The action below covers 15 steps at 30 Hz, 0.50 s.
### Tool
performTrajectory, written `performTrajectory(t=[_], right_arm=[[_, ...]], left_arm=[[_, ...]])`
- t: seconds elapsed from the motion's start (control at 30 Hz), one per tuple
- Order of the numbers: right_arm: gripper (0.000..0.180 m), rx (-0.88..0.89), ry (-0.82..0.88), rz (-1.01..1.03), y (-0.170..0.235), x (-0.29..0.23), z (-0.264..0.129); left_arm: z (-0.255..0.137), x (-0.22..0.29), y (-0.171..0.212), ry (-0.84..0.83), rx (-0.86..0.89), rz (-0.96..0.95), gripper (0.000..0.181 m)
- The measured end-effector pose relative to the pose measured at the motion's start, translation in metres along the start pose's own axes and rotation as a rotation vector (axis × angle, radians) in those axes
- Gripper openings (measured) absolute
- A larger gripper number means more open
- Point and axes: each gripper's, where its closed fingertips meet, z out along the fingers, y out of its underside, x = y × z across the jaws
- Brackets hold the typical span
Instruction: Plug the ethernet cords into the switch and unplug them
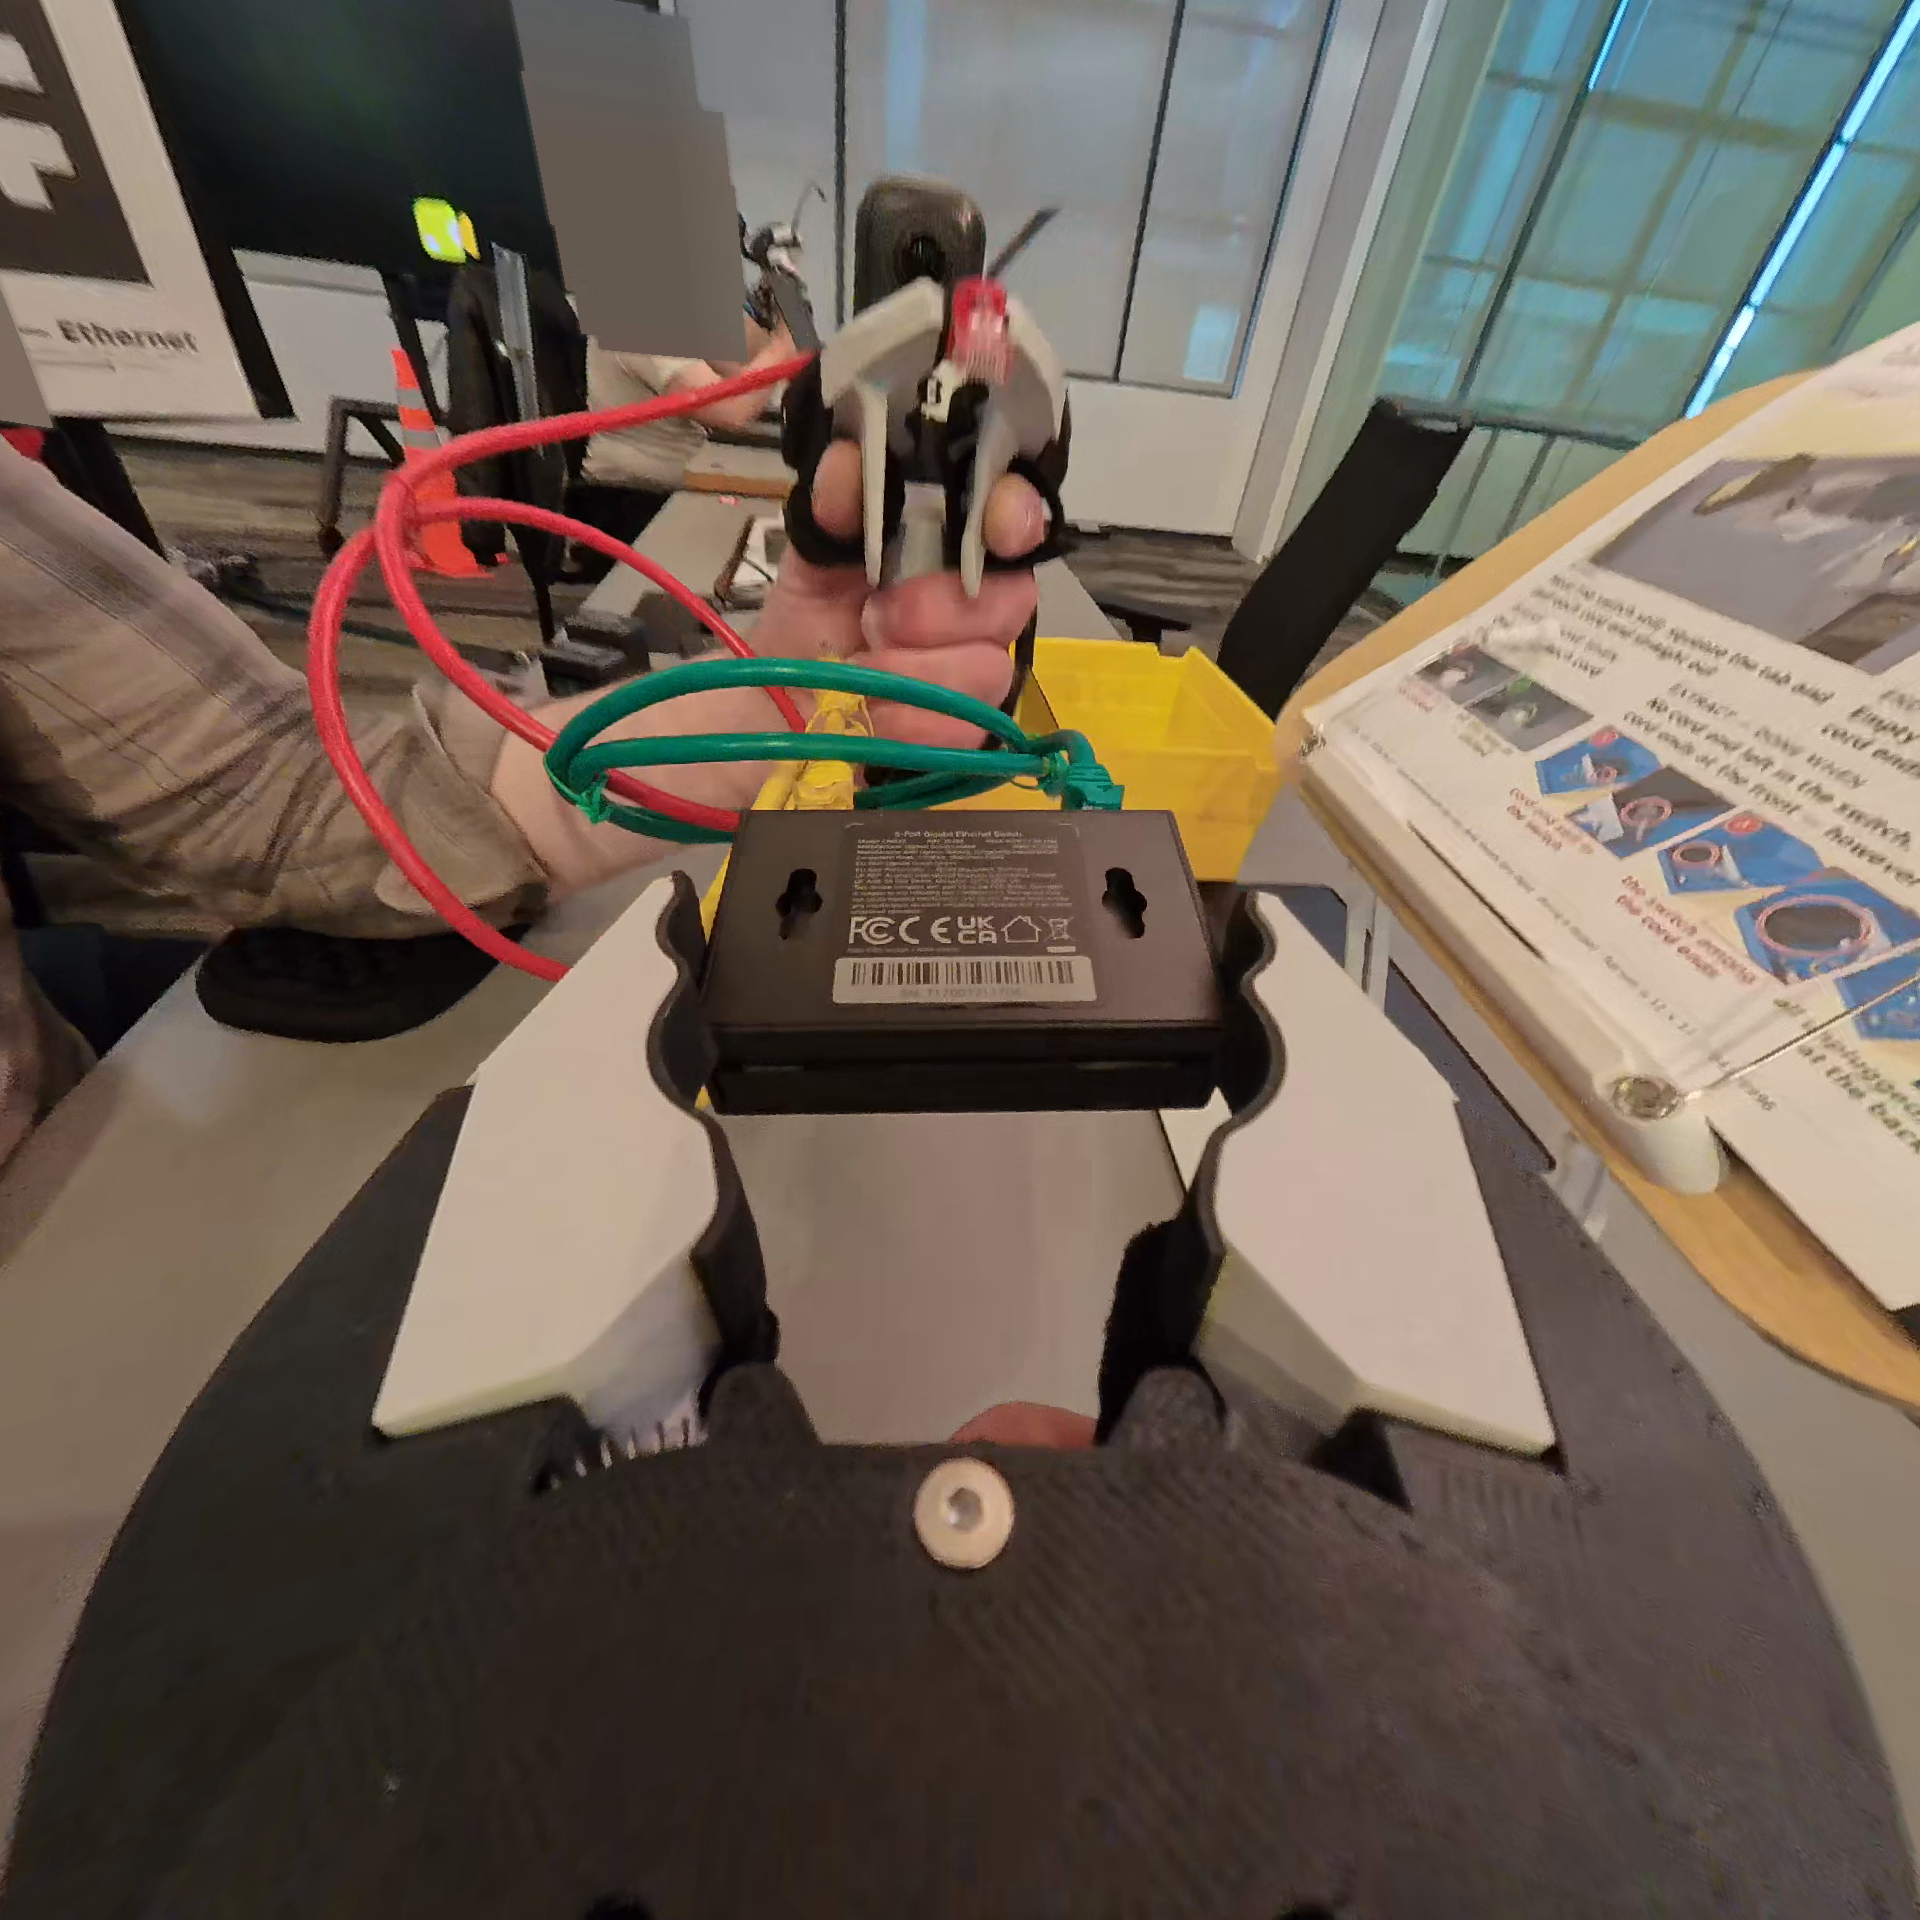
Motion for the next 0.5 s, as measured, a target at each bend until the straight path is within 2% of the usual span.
performTrajectory(t=[0.17,0.2,0.23,0.27,0.33,0.43,0.5], right_arm=[[0.095,0.137,-0.052,0.003,-0.028,0.002,-0.014],[0.0,0.256,-0.048,-0.003,-0.043,0.007,-0.028],[0.0,0.416,-0.111,0.04,-0.062,0.005,-0.046],[0.0,0.461,-0.108,0.065,-0.065,0.011,-0.055],[0.0,0.24,-0.055,0.069,-0.028,0.015,-0.034],[0.0,0.064,-0.079,0.119,0.002,0.01,-0.004],[0.0,0.02,-0.087,0.103,0.003,0.007,0.007]], left_arm=[[0.014,0.006,0.009,-0.008,-0.059,0.027,0.012],[0.016,0.005,0.011,-0.018,-0.061,0.031,0.012],[0.016,0.002,0.011,-0.031,-0.048,0.032,0.013],[0.014,-0.002,0.01,-0.044,-0.026,0.017,0.012],[0.012,-0.006,0.015,-0.054,-0.033,0.004,0.012],[0.018,-0.01,0.044,-0.074,-0.136,0.029,0.012],[0.021,-0.012,0.061,-0.072,-0.161,-0.007,0.012]])
